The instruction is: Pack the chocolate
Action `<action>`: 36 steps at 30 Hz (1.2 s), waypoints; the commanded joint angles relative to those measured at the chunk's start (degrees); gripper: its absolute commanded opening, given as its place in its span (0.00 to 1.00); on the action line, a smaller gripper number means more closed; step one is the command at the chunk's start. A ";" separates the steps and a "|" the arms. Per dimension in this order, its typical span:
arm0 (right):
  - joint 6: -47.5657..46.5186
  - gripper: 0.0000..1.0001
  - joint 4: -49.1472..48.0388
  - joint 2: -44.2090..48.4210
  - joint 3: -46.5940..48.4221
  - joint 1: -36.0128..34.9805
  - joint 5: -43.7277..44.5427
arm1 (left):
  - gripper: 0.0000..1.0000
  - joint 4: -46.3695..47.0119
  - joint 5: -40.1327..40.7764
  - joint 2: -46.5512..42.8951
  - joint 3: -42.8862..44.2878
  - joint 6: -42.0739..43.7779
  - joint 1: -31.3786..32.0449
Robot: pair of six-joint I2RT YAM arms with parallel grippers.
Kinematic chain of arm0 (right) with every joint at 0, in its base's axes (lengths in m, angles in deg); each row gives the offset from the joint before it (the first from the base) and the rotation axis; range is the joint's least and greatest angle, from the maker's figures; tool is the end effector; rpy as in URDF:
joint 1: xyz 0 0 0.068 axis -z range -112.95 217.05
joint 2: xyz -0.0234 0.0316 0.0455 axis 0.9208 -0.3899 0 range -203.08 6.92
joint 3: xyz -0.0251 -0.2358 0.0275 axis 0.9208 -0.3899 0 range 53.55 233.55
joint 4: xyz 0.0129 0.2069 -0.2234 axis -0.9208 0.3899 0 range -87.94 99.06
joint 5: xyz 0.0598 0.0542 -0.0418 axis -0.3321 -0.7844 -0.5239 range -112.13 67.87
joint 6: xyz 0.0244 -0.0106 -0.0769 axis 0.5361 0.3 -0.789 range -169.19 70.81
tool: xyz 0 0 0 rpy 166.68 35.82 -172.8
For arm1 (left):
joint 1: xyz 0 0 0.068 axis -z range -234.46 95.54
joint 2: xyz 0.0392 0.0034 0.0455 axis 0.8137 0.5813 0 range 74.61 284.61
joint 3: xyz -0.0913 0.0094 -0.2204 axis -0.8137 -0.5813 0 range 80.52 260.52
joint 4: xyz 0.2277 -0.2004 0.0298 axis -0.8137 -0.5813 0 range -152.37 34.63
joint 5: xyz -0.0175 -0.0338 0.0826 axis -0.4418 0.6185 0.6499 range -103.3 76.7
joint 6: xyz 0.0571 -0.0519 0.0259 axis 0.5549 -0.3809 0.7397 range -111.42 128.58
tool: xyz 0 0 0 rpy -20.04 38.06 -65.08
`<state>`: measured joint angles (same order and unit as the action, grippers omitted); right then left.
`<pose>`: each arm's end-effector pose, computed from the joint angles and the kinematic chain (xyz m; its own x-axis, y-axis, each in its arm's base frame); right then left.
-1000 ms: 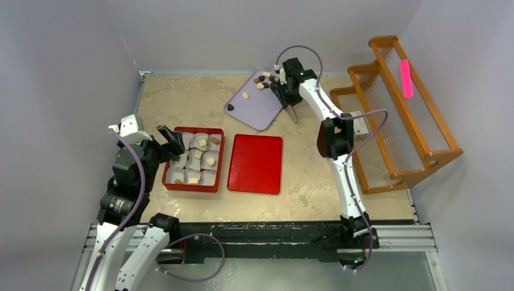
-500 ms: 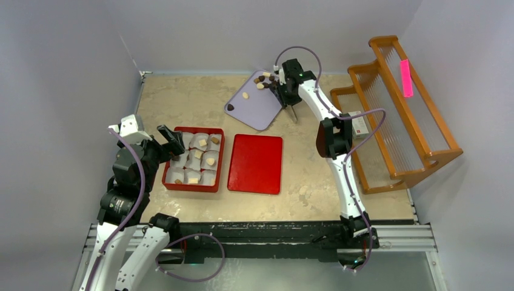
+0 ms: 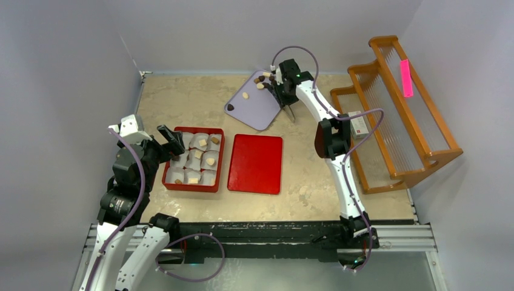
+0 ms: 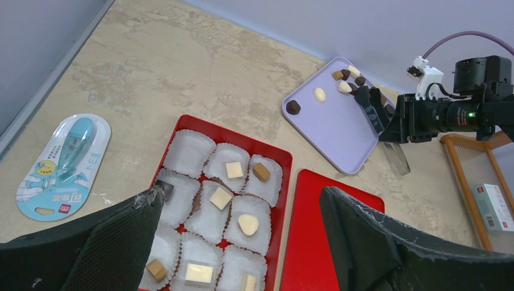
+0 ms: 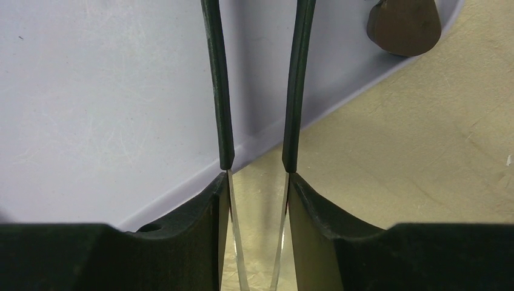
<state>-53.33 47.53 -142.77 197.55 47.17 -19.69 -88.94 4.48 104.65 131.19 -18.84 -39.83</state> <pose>0.5683 0.2022 0.1473 -0.7078 -0.3326 -0.6232 -0.3666 0.9271 -0.0784 0.2094 -0.0324 0.3551 -0.1703 -0.4087 -0.8966 -0.1419 0.9106 -0.3881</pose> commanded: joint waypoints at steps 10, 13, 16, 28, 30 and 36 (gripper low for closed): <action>-1.09 0.34 -3.74 3.13 -0.96 -0.53 1.55 | 0.98 1.93 0.06 -0.08 -0.47 0.00 -0.39; -1.25 0.34 -4.01 4.41 -2.41 -0.79 1.50 | 0.98 1.92 0.07 -0.30 -0.49 0.00 -0.39; -1.28 0.33 -5.29 6.39 -5.06 -1.10 0.90 | 0.98 1.88 0.06 -0.31 -0.49 0.00 -0.39; 0.06 0.30 -7.44 14.06 -13.30 -2.15 -1.12 | 0.99 2.05 0.14 -0.44 -0.34 0.00 -0.39; 0.32 0.30 -7.92 15.49 -15.02 -2.39 -1.45 | 0.98 2.01 0.21 -0.49 -0.38 0.00 -0.39; 1.71 0.29 -9.53 20.14 -19.93 -3.67 -2.35 | 0.99 2.03 0.24 -0.68 -0.40 -0.08 -0.39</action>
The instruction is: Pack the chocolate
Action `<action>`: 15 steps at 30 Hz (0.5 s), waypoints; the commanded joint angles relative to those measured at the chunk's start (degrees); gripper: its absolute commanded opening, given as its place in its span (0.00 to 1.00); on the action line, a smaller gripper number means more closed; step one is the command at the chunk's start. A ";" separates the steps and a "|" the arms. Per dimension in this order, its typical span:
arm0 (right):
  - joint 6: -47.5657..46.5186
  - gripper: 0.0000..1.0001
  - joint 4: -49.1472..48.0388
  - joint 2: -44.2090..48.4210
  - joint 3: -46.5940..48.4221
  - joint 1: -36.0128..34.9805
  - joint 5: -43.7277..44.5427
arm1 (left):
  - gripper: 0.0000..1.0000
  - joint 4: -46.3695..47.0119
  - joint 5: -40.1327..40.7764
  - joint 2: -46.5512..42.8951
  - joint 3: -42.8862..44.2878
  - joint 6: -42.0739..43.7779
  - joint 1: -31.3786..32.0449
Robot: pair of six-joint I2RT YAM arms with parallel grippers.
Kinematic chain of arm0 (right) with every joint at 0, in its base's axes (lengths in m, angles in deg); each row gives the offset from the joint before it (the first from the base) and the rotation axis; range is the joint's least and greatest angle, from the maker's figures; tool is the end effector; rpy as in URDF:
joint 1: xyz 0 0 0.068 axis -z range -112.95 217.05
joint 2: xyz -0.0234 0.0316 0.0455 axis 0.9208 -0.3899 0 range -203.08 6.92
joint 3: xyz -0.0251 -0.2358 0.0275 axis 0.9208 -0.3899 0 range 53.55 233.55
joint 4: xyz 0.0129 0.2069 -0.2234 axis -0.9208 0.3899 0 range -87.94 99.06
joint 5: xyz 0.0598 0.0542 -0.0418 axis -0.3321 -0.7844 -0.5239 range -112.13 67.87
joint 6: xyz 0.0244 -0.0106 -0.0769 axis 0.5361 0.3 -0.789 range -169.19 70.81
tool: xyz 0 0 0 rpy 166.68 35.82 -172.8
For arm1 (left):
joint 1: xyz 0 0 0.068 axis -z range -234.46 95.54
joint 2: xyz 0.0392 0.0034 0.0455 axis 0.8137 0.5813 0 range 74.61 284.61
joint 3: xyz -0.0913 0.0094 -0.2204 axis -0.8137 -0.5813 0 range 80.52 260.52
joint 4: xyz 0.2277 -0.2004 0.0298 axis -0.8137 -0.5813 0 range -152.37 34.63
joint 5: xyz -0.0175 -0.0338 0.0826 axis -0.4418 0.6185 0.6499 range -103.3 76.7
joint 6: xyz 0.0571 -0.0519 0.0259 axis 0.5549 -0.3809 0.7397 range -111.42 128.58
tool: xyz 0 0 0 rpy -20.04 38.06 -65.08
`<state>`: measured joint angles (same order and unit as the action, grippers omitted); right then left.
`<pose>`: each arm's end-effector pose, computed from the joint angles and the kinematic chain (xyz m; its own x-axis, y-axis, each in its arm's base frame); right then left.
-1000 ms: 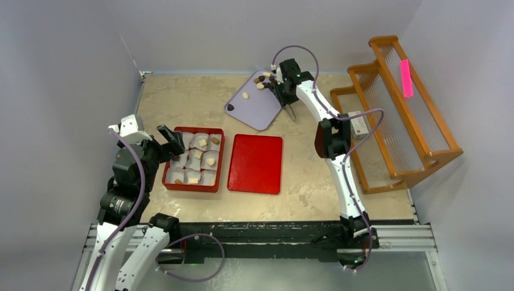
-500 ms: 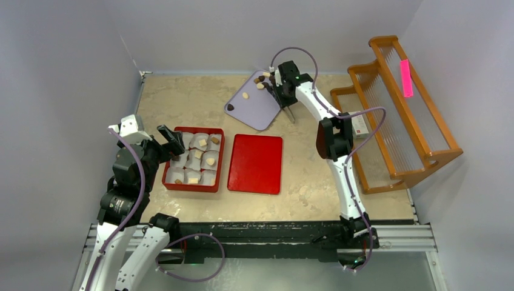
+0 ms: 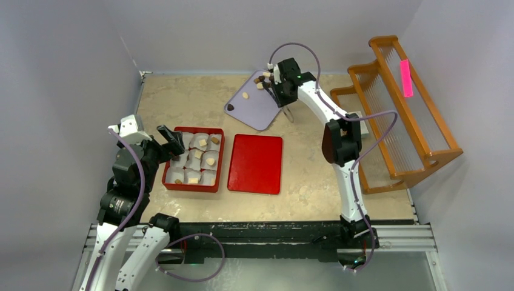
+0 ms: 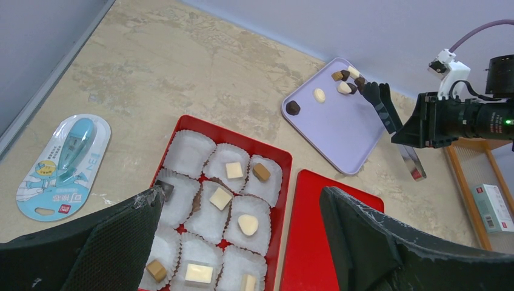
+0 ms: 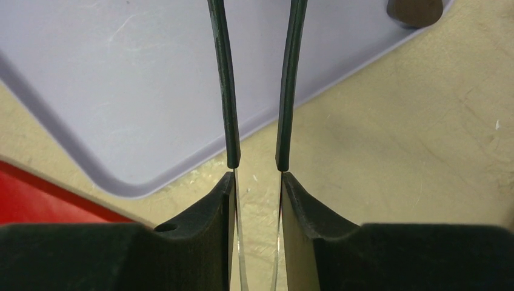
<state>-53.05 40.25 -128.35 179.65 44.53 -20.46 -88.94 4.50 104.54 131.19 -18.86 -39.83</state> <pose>0.5337 0.2189 0.1810 -0.6534 -0.3437 -0.6745 -0.4094 0.9099 -0.0670 0.2090 -0.0322 0.3554 -0.1684 -0.4094 -0.8967 -0.1415 0.9103 -0.3891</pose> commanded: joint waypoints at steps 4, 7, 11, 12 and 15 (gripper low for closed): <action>2.25 0.29 -3.19 9.29 -5.65 -3.14 -3.89 | 0.98 2.03 0.22 -0.66 -0.29 0.02 -0.39; 3.34 0.29 -4.85 11.86 -8.47 -5.09 -6.15 | 0.99 2.01 0.19 -0.69 -0.31 0.04 -0.39; 4.18 0.29 -5.99 14.08 -10.71 -9.09 -7.15 | 0.99 1.81 0.68 -0.83 -0.14 -0.10 -0.39; 5.13 0.29 -6.46 14.60 -11.30 -9.98 -7.54 | 0.99 1.54 1.23 -0.86 -0.02 -0.26 -0.39; 6.43 0.29 -7.48 15.81 -12.37 -12.80 -9.43 | 1.00 1.46 1.87 -1.40 -0.04 -0.42 -0.39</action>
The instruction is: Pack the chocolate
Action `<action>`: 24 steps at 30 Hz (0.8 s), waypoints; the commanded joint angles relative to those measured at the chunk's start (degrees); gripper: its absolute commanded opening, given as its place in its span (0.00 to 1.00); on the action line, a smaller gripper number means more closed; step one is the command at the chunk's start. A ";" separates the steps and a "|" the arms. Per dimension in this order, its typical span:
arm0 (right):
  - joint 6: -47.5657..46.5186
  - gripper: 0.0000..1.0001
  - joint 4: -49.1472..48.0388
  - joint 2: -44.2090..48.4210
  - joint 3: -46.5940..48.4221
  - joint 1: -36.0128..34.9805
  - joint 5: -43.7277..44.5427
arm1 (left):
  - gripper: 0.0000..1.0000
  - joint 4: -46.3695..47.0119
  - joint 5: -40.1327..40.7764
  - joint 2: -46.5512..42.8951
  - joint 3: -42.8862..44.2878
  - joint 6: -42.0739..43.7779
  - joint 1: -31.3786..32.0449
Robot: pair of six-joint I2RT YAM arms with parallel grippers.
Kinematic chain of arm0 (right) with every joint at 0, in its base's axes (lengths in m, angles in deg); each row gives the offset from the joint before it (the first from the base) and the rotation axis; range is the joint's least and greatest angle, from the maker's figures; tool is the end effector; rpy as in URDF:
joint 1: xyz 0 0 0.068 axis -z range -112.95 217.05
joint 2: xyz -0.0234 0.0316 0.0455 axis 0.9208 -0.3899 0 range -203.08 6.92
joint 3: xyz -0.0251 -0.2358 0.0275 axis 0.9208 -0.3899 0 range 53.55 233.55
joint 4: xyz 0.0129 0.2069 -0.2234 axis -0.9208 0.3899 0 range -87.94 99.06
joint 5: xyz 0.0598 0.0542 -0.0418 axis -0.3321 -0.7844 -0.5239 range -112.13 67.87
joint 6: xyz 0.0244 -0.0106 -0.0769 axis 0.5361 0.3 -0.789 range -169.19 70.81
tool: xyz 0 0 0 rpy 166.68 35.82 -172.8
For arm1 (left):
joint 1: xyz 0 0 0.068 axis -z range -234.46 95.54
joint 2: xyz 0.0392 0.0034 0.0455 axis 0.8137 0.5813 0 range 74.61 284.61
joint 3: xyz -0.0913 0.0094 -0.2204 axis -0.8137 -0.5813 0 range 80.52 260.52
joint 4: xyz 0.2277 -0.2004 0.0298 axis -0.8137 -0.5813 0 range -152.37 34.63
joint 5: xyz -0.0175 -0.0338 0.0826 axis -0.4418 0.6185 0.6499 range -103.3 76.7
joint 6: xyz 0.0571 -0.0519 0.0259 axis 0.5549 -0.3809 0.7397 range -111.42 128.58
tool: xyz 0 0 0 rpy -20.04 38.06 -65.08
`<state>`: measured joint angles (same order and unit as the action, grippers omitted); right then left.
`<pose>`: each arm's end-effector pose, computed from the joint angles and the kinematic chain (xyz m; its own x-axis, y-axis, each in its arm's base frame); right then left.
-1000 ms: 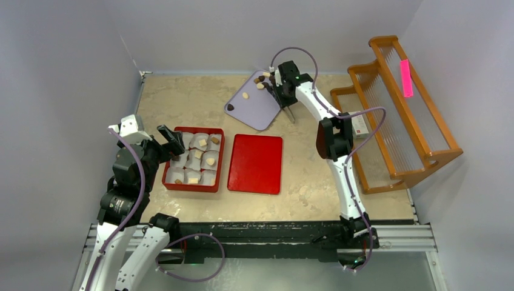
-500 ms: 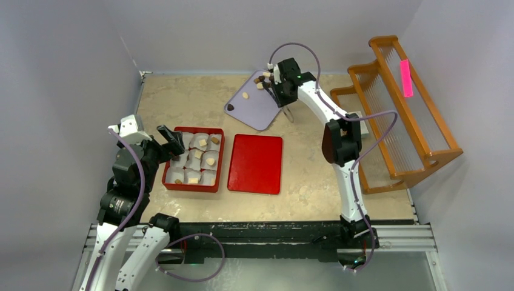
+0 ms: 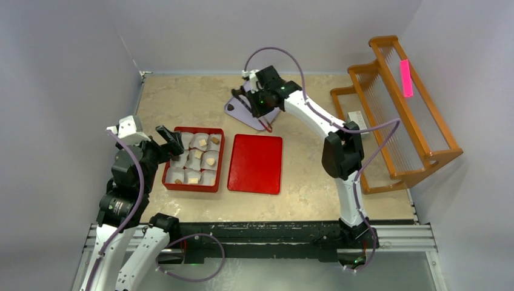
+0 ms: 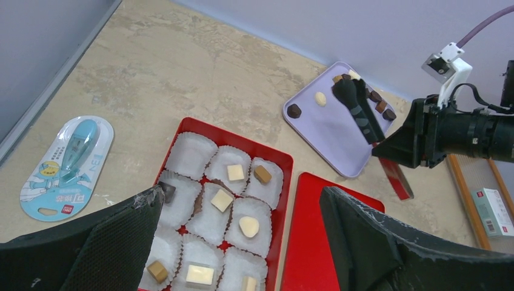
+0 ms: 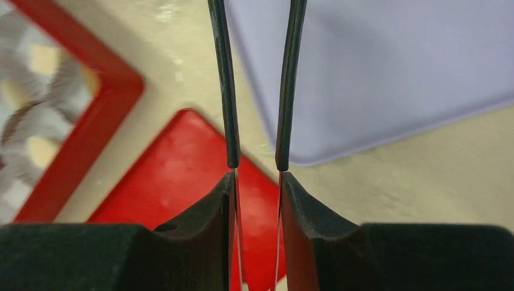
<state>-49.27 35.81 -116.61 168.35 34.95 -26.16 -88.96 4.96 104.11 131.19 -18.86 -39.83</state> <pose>0.4626 0.2959 0.2218 -0.5713 -0.3599 -0.7376 -0.5747 0.8170 0.0464 0.2072 -0.0312 0.3568 -0.1586 -0.4108 -0.8978 -0.1458 0.9091 -0.3902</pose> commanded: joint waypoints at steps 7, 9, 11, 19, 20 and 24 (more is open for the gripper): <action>3.13 0.30 -3.42 3.63 0.22 -10.69 -4.33 | 1.00 0.98 3.55 -2.08 0.30 -0.75 -0.46; 3.56 0.30 -3.36 2.87 1.20 -12.46 -4.45 | 1.00 0.60 5.96 -2.60 0.29 -1.18 -0.48; 3.63 0.30 -2.79 1.96 2.58 -14.45 -4.75 | 1.00 0.38 7.09 -3.33 0.40 -1.25 -0.48; 4.03 0.30 -2.02 -2.53 8.10 -19.95 -5.00 | 1.00 1.28 8.91 -7.25 -0.47 -1.78 -0.57; 4.15 0.30 -1.92 -2.98 8.88 -20.27 -4.83 | 1.00 1.18 8.93 -7.23 -0.42 -1.82 -0.57; 5.19 0.30 -2.16 -5.67 10.91 -21.84 -4.88 | 1.00 0.80 9.04 -7.19 0.08 -1.97 -0.66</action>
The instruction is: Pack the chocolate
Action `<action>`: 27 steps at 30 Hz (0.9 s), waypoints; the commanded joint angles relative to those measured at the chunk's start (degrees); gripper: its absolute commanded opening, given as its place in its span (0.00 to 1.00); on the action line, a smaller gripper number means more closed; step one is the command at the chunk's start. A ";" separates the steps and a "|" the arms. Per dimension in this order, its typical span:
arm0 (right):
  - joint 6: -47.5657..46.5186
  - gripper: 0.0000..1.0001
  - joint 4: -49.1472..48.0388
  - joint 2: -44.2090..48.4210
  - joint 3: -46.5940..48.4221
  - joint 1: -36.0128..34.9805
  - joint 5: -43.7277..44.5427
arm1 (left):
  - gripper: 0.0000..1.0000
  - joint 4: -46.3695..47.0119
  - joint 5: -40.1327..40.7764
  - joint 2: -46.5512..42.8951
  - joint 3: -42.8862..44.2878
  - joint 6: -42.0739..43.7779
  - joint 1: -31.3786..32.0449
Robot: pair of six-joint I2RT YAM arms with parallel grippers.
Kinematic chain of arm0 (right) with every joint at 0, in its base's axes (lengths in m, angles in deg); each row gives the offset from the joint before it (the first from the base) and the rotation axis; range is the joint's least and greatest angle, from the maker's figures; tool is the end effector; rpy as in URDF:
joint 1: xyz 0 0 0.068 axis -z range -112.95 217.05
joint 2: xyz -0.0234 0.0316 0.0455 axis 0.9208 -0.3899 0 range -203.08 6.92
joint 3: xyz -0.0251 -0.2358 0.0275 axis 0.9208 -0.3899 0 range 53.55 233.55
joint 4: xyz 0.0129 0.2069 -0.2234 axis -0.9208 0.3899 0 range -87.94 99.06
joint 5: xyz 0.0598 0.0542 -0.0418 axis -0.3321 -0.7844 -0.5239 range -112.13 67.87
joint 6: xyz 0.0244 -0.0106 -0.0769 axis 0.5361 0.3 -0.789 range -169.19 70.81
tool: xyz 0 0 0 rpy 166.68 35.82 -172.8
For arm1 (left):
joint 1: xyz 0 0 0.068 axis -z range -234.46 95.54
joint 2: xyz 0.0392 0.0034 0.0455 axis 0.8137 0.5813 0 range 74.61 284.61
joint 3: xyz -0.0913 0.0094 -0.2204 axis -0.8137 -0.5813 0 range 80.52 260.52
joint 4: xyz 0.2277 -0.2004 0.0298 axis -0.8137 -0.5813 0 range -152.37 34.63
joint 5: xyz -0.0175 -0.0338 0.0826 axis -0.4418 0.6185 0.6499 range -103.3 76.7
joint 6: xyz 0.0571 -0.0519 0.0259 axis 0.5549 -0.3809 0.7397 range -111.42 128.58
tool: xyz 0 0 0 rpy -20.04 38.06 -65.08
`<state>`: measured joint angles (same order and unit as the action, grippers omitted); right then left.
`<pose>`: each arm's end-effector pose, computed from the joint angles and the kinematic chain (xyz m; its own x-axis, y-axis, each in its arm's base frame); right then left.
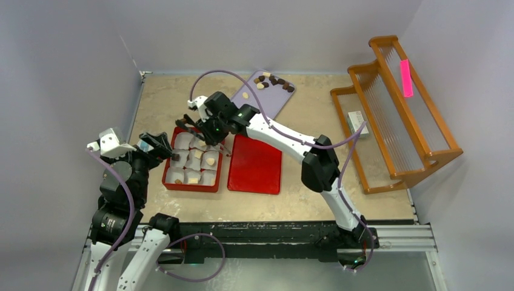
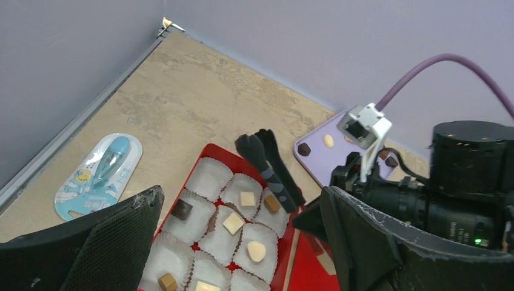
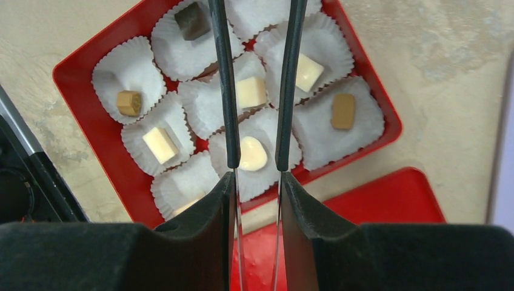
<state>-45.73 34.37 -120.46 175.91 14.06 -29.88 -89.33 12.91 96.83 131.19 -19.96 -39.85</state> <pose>0.3344 0.4593 0.2423 -0.4160 -0.4525 -0.7888 -0.8322 0.5392 0.1296 0.1745 -0.0133 0.3782 0.0137 -0.4465 -0.8947 -0.2193 0.8717 -0.4383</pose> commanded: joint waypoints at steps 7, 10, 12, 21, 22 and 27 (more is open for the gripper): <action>2.53 0.31 -0.34 -5.12 5.68 -1.91 -0.61 | 1.00 1.14 1.12 -0.13 0.03 -1.02 -0.64; 2.51 0.31 0.42 -6.80 7.10 -2.02 -0.95 | 1.00 1.25 0.83 -0.08 -0.05 -1.00 -0.64; 2.50 0.31 0.47 -7.65 7.42 -2.03 -0.64 | 1.00 1.19 0.82 -0.15 -0.05 -1.00 -0.64; 2.63 0.33 -0.66 -9.55 8.02 -2.04 0.01 | 1.00 1.35 0.58 0.00 -0.22 -1.00 -0.64; 2.60 0.33 -0.59 -9.68 8.17 -1.96 0.01 | 1.00 1.35 0.52 0.06 -0.19 -1.00 -0.64; 2.59 0.34 -0.59 -10.17 8.33 -2.06 -0.41 | 1.00 1.44 0.37 0.19 -0.24 -0.89 -0.64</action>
<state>-43.61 34.90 -129.83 181.60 12.24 -30.25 -89.37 13.13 96.83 131.19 -20.37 -39.94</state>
